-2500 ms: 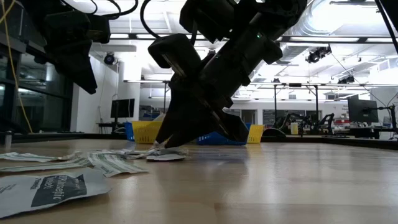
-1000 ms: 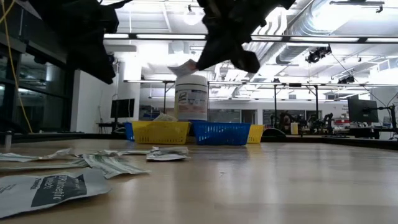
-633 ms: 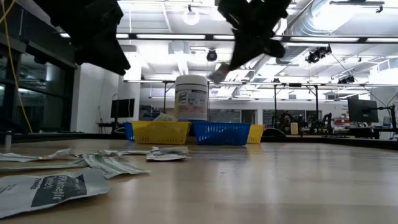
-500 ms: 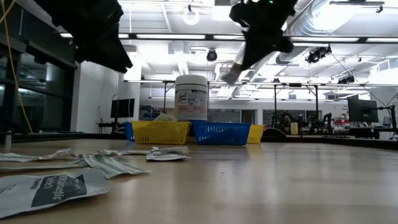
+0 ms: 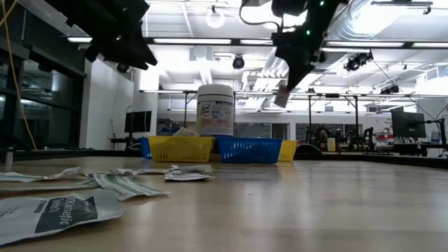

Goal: Pick & Place First Aid Supplies
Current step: Put the orange ointment pack into the right yellow bin

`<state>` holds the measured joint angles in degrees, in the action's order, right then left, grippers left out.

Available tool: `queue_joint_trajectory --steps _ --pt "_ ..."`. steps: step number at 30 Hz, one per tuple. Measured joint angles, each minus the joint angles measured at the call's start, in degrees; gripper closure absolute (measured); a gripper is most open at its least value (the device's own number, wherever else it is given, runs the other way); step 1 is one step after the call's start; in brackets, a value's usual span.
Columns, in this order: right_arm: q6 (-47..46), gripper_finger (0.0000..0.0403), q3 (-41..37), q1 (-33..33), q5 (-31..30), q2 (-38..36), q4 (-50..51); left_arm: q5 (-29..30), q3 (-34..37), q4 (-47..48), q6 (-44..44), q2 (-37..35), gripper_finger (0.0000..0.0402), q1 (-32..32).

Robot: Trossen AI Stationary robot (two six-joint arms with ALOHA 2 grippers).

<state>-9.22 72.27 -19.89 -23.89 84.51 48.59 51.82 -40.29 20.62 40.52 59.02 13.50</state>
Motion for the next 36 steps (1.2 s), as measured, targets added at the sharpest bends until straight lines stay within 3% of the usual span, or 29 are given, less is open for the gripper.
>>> queue_joint_trajectory --steps 8,17,36 --pt "10.4 0.0403 0.0 -15.7 15.3 1.5 -11.8 6.3 0.0 0.0 0.2 0.0 0.0247 0.0" --pt "7.2 0.0403 0.0 -25.8 30.6 9.1 -18.8 7.7 0.0 -0.1 1.2 0.0 0.0247 0.0" --pt "-2.3 0.0402 0.0 -29.3 34.8 20.9 -23.3 7.6 0.0 0.1 3.6 0.0 0.0247 0.0"
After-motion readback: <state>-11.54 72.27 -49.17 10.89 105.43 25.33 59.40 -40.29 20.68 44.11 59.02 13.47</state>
